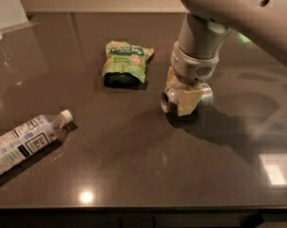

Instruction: Place 7up can upright

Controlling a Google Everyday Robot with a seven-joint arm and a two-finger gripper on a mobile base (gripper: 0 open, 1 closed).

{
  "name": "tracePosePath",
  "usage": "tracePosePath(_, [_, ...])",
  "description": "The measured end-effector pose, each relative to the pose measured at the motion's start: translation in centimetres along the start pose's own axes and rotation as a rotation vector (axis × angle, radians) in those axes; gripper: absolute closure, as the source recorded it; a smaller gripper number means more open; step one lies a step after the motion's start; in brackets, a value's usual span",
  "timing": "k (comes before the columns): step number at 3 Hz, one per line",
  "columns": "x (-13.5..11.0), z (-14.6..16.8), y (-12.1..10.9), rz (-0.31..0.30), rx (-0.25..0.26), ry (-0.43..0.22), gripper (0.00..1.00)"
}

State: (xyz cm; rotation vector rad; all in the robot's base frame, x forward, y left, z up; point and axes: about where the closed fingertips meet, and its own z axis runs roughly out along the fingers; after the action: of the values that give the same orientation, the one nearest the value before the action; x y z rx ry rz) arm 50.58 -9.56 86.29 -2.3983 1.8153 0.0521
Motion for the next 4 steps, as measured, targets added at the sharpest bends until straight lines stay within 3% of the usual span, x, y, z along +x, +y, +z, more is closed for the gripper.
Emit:
tracePosePath(1, [0.2,-3.0,-1.3,0.100,0.011,-0.142,1.00])
tracePosePath(2, [-0.1,-6.4,-2.8,0.205,0.049,-0.359,1.00])
tracePosePath(3, [-2.9,-9.4,-2.9,0.312,0.075,-0.736,1.00])
tracePosePath(4, [-4.5,-9.9,-2.6,0.351,0.073,-0.914,1.00])
